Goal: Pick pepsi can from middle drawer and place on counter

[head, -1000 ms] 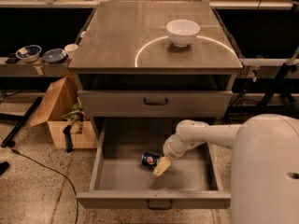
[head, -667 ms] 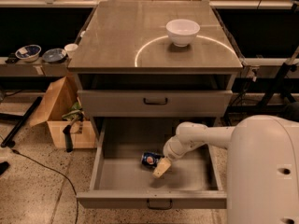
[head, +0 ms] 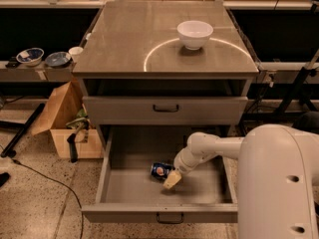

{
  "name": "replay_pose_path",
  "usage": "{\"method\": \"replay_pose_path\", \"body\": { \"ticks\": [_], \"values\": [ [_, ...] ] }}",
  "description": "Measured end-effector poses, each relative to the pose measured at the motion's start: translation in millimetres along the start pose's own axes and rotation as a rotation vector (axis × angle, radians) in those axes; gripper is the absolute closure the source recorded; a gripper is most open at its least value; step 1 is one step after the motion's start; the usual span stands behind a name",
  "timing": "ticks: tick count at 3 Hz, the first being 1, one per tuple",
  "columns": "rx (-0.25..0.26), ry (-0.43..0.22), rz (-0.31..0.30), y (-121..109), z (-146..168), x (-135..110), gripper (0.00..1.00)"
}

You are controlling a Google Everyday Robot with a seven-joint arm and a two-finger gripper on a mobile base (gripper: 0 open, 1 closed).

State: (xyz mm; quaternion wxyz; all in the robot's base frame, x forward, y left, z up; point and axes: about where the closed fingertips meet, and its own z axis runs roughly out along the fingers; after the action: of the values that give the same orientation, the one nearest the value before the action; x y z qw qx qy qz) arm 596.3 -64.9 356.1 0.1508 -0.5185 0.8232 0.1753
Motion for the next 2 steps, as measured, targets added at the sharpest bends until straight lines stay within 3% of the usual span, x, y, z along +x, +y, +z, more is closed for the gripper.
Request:
{"method": "replay_pose_path", "body": {
  "ticks": [2],
  "values": [
    [0.0,0.0,0.0,0.0,0.0,0.0,0.64]
  ]
}}
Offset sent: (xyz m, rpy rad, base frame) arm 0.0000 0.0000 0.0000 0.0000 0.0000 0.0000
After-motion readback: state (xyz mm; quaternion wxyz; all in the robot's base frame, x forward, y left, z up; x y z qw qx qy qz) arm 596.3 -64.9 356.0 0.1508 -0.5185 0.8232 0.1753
